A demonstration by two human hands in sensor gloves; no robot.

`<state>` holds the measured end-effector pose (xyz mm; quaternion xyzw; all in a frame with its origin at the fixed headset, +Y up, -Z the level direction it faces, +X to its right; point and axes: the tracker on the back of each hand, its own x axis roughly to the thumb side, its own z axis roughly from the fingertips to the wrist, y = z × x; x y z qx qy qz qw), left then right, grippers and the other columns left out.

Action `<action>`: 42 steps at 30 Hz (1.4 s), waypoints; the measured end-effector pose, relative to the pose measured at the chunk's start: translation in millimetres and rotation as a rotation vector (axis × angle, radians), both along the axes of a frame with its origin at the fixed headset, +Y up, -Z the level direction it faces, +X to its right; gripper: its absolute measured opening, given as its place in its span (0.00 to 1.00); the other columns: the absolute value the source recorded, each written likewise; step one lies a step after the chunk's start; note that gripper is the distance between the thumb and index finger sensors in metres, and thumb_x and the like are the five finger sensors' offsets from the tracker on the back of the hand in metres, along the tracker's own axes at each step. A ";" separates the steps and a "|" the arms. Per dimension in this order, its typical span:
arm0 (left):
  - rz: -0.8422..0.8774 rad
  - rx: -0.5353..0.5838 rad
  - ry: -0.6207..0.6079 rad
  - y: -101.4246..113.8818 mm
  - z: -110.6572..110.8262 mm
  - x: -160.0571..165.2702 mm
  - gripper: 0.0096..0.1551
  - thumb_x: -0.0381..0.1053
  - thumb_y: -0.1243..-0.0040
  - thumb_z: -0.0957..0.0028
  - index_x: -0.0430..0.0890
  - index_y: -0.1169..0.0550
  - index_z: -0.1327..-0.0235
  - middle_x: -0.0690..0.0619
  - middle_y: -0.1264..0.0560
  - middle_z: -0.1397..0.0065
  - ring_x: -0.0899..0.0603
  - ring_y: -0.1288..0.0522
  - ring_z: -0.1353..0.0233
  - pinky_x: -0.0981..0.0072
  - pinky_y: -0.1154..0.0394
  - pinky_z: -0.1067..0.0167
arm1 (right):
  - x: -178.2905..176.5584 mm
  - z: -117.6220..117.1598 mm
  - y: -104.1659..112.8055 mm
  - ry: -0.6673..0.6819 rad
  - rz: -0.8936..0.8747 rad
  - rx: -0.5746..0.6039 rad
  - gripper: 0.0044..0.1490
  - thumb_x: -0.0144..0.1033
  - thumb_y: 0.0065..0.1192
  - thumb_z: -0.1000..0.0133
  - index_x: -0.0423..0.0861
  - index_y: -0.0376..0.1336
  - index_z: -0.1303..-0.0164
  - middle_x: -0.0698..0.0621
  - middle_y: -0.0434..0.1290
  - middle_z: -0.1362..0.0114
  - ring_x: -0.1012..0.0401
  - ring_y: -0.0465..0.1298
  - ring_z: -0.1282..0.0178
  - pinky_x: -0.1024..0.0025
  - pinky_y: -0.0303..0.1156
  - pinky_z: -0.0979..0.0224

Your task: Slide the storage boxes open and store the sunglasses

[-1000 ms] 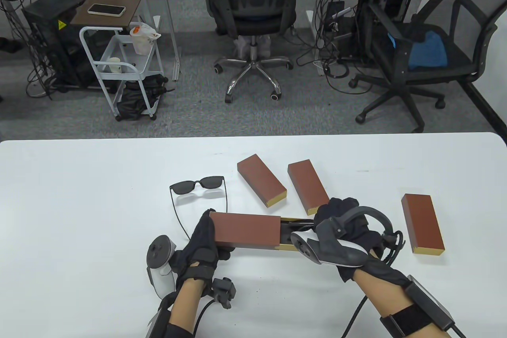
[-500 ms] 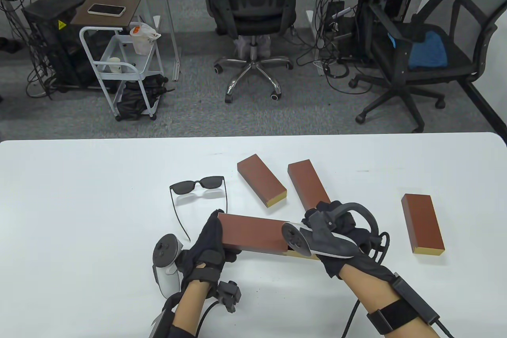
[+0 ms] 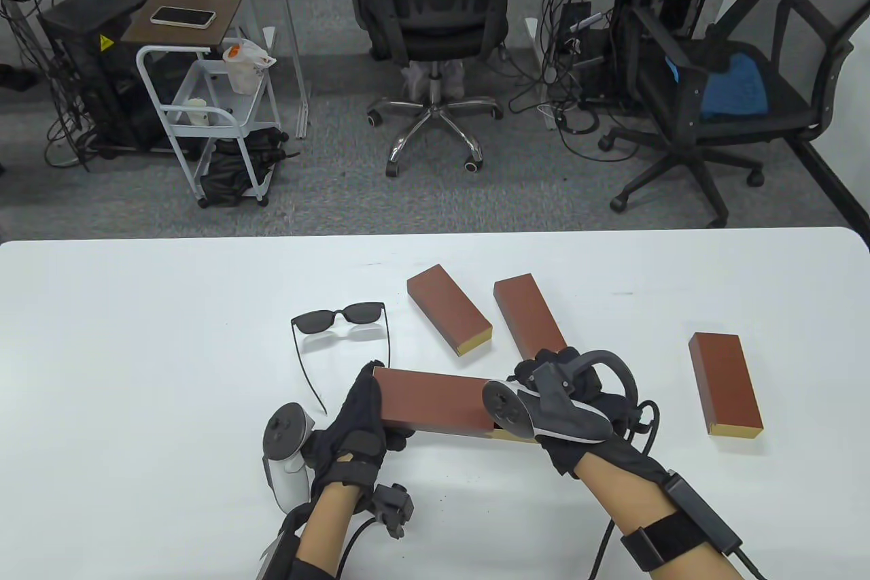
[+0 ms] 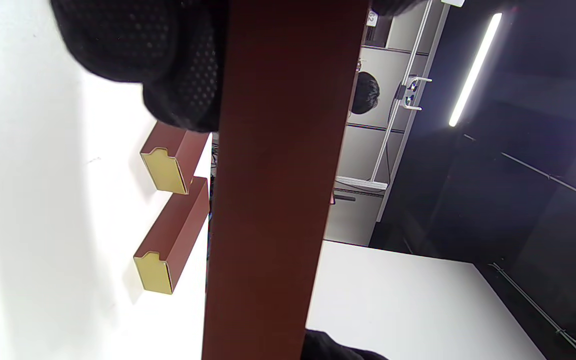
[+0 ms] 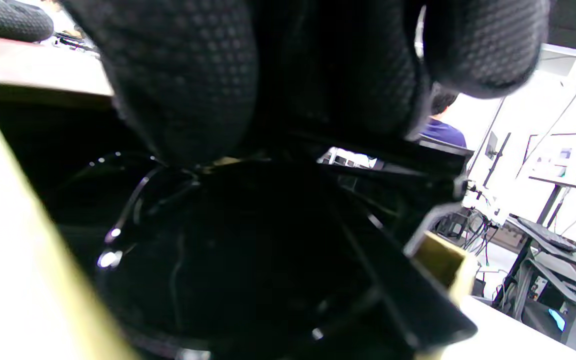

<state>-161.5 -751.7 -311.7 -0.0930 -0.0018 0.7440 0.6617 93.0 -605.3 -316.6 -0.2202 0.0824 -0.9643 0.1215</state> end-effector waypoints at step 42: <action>0.027 -0.017 -0.028 -10.3 -2.5 -4.9 0.41 0.65 0.66 0.37 0.52 0.50 0.12 0.41 0.30 0.28 0.39 0.23 0.40 0.45 0.26 0.43 | 120.9 -4.8 -127.4 -0.361 -1.620 -0.323 0.34 0.55 0.66 0.54 0.52 0.65 0.39 0.42 0.72 0.33 0.48 0.81 0.48 0.58 0.81 0.52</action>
